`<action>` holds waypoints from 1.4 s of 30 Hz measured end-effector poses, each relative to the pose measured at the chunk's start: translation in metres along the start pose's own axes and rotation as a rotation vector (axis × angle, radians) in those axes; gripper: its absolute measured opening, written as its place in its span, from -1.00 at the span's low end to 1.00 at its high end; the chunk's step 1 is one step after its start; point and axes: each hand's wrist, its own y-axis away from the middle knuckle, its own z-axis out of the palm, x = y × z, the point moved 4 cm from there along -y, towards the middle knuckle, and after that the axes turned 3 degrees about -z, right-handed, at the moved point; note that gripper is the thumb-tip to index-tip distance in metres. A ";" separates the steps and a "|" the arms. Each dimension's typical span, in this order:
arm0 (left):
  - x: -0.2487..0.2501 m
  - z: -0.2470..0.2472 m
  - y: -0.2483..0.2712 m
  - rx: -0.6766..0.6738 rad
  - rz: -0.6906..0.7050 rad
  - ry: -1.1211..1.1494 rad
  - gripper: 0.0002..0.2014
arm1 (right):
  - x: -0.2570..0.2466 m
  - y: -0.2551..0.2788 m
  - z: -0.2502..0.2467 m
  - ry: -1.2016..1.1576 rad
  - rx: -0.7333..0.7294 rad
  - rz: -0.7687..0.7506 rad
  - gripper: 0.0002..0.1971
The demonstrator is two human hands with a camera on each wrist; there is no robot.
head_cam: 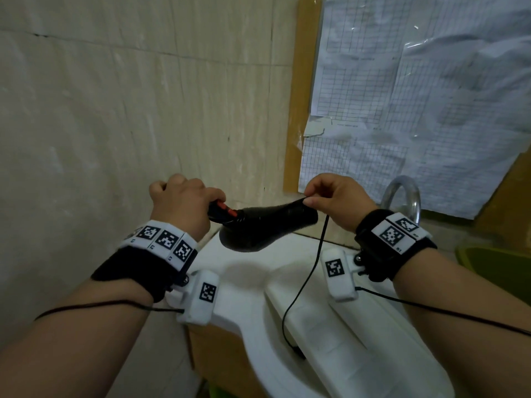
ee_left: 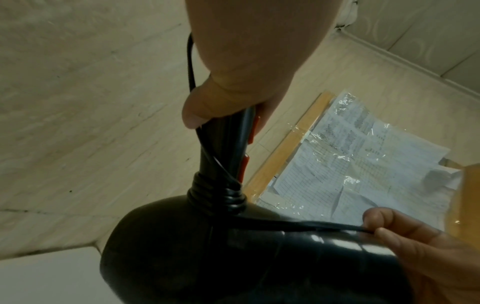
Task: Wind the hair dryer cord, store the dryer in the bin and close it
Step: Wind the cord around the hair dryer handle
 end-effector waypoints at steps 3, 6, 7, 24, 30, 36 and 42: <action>0.000 -0.001 -0.001 -0.020 0.052 0.037 -0.54 | 0.004 -0.002 0.000 -0.013 -0.008 0.028 -0.76; -0.001 0.003 0.000 -0.072 0.058 0.218 -0.65 | 0.010 -0.002 -0.001 -0.094 0.026 0.065 -0.79; -0.002 0.003 0.000 -0.098 0.065 0.333 -0.66 | 0.015 -0.001 0.000 -0.121 0.036 0.095 -0.82; 0.045 0.034 0.004 -0.240 -0.161 1.477 -0.52 | 0.054 0.029 0.021 -0.359 0.048 0.431 -0.74; 0.062 0.041 0.002 -0.099 -0.303 1.384 -0.61 | 0.038 0.032 0.040 -0.402 -0.072 0.326 -0.73; 0.056 0.035 0.004 -0.042 -0.312 1.103 -0.67 | 0.017 0.031 0.041 -0.163 -0.222 0.217 -0.81; 0.048 0.025 0.005 -0.087 -0.210 0.660 -0.64 | -0.003 0.025 0.031 -0.128 -0.315 0.204 -0.85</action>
